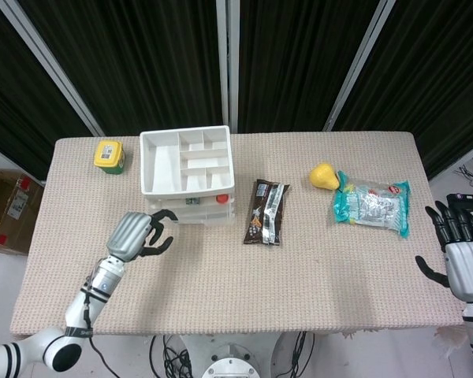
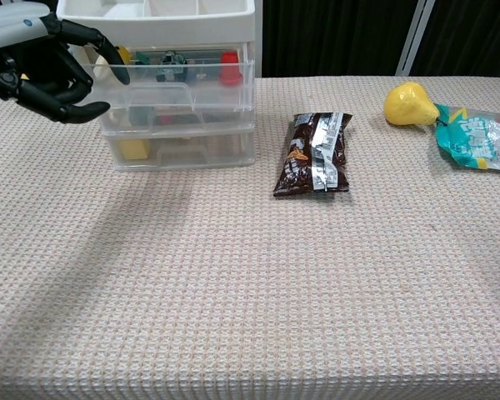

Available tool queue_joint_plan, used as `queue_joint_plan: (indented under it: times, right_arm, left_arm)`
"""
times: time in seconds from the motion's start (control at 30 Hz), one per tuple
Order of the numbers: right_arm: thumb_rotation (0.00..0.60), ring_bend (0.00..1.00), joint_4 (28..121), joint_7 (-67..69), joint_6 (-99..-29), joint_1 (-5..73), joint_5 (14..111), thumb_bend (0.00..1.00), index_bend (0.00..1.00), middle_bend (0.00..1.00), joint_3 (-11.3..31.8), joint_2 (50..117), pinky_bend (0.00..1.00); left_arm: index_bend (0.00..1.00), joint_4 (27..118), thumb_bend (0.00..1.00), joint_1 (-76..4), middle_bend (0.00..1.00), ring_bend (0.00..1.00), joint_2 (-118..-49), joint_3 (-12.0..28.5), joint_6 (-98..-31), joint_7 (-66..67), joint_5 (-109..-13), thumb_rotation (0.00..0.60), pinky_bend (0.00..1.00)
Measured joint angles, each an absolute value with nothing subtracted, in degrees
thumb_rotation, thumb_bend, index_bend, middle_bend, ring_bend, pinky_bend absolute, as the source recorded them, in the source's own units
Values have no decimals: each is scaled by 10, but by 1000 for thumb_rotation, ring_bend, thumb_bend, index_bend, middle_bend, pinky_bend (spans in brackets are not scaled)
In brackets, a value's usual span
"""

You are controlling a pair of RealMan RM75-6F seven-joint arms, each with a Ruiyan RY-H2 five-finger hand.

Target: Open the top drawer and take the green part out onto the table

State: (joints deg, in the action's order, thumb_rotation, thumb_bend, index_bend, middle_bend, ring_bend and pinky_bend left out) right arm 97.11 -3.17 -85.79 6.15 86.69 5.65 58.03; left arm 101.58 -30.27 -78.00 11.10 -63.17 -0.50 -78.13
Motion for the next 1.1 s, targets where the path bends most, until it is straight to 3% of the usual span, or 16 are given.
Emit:
queue_joint_plan:
  times: [0.47, 0.73, 1.1]
  right_arm:
    - [600, 0, 970, -29, -861, 59, 871, 180, 0, 0, 53, 580, 0]
    - [600, 0, 972, -28, -866, 56, 871, 180, 0, 0, 53, 578, 0]
    - [600, 0, 970, -21, -875, 50, 875, 180, 0, 0, 52, 575, 0]
  left_arm:
    - [389, 1101, 340, -294, 851, 992, -716, 57, -606, -40, -810, 542, 1000]
    - [192, 1116, 262, -288, 821, 984, -704, 49, -616, -49, -821, 536, 1000]
    - [196, 1135, 242, -264, 813, 983, -665, 29, -651, -22, -845, 512, 1000]
